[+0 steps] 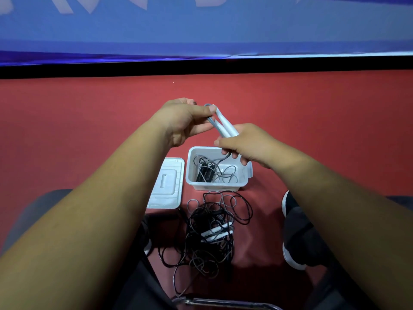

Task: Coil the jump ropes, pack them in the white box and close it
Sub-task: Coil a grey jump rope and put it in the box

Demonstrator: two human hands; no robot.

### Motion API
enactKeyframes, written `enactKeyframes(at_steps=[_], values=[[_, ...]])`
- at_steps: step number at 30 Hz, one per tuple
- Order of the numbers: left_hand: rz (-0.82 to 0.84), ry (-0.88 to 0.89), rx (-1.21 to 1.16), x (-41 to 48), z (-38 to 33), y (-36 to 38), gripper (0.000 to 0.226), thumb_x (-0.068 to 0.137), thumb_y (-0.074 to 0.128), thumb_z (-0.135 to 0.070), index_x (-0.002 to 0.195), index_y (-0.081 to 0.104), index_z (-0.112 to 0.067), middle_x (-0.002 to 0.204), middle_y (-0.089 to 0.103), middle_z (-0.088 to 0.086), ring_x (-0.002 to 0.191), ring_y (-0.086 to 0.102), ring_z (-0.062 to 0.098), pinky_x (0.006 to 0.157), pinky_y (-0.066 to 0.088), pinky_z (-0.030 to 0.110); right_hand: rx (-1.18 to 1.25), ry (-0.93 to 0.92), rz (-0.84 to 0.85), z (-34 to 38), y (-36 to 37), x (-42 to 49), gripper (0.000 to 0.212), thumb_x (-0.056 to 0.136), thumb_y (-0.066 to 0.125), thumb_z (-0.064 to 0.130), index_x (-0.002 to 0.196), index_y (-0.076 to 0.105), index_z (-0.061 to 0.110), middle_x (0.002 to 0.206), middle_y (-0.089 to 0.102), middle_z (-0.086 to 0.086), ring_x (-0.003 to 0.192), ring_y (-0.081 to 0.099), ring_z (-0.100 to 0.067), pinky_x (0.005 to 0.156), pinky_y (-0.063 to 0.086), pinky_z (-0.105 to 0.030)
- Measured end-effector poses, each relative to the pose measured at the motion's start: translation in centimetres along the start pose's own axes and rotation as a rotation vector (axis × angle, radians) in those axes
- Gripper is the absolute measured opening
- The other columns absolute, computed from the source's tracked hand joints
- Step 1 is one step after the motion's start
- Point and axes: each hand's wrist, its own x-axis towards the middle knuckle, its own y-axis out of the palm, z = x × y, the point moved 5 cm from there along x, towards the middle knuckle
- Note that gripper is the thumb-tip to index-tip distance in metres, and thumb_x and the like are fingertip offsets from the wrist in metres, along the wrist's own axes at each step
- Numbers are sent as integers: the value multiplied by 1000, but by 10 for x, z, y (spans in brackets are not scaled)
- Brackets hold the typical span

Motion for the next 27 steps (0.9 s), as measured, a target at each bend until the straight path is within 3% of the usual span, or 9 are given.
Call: enactKeyframes(at_steps=[5, 11, 15, 19, 22, 27], values=[[-6, 15, 24, -1, -3, -2, 44, 84, 81, 3, 86, 44, -20, 90, 78, 9, 78, 77, 21, 68, 63, 33, 24, 18, 49, 5, -1, -3, 24, 95, 65, 21, 116, 75, 13, 78, 77, -5, 70, 61, -12, 51, 48, -31], [15, 30, -3, -1, -4, -1, 42, 85, 80, 3, 83, 45, -20, 93, 78, 11, 83, 77, 23, 71, 64, 35, 170, 95, 110, 1, 4, -3, 27, 97, 57, 15, 118, 73, 21, 71, 66, -7, 86, 75, -21, 85, 66, -45], [30, 33, 0, 0, -3, -1, 42, 85, 81, 2, 83, 45, -19, 92, 78, 11, 84, 77, 23, 71, 65, 34, 169, 107, 125, 1, 7, -7, 26, 98, 69, 17, 124, 70, 20, 59, 56, 0, 84, 78, -23, 77, 67, -43], [29, 44, -10, 1, -3, -2, 37, 85, 82, -4, 82, 49, -19, 91, 75, 13, 84, 77, 23, 70, 64, 33, 212, 86, 84, 2, 6, -5, 26, 101, 66, 12, 127, 67, 16, 61, 60, -4, 86, 80, -28, 80, 67, -46], [1, 42, -5, 3, -5, -4, 26, 91, 81, -20, 103, 58, -15, 96, 73, 9, 82, 77, 22, 71, 63, 32, 286, 77, 70, 4, 5, -7, 25, 102, 66, 13, 127, 66, 15, 67, 64, -6, 93, 79, -32, 79, 67, -49], [-90, -32, 44, 11, -5, -14, 53, 103, 47, -63, 109, 60, -12, 104, 75, 5, 93, 78, 23, 75, 63, 37, 383, 27, 40, 16, -1, -12, 28, 103, 63, 13, 131, 64, 15, 83, 74, -14, 98, 78, -35, 79, 66, -53]])
